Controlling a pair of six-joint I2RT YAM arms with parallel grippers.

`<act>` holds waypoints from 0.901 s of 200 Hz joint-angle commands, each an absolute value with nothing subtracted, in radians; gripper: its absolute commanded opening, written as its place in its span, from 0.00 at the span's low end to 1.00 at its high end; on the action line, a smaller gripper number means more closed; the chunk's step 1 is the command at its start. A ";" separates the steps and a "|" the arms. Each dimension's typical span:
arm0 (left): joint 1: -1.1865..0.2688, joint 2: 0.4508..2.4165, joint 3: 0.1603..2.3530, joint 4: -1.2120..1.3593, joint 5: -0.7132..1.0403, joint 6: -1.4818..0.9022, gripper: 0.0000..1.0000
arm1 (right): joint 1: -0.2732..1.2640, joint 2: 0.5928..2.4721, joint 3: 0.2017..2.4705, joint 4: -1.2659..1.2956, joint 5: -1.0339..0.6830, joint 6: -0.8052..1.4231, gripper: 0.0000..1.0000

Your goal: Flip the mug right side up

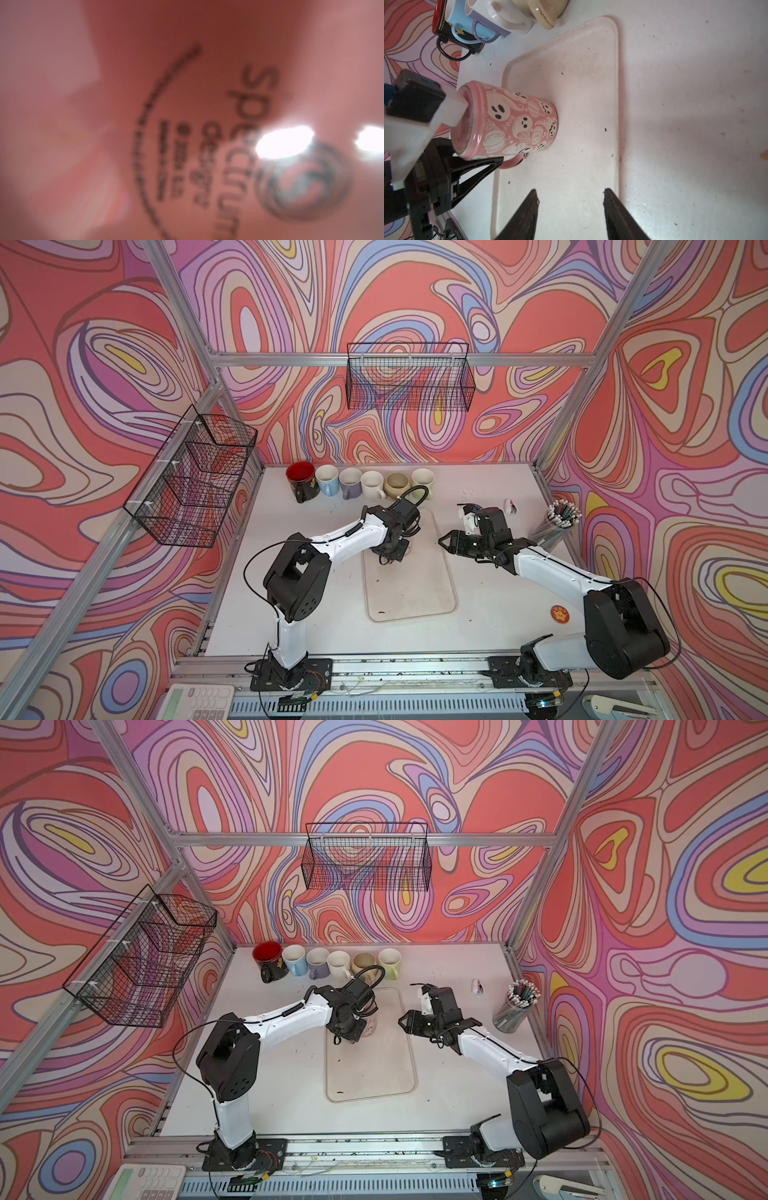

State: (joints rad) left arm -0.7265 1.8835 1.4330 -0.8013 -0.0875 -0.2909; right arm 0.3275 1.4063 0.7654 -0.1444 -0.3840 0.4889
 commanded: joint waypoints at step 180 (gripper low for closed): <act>-0.572 1.298 1.232 -0.351 0.383 -0.385 0.00 | 0.322 1.312 0.454 0.821 -0.821 0.834 0.64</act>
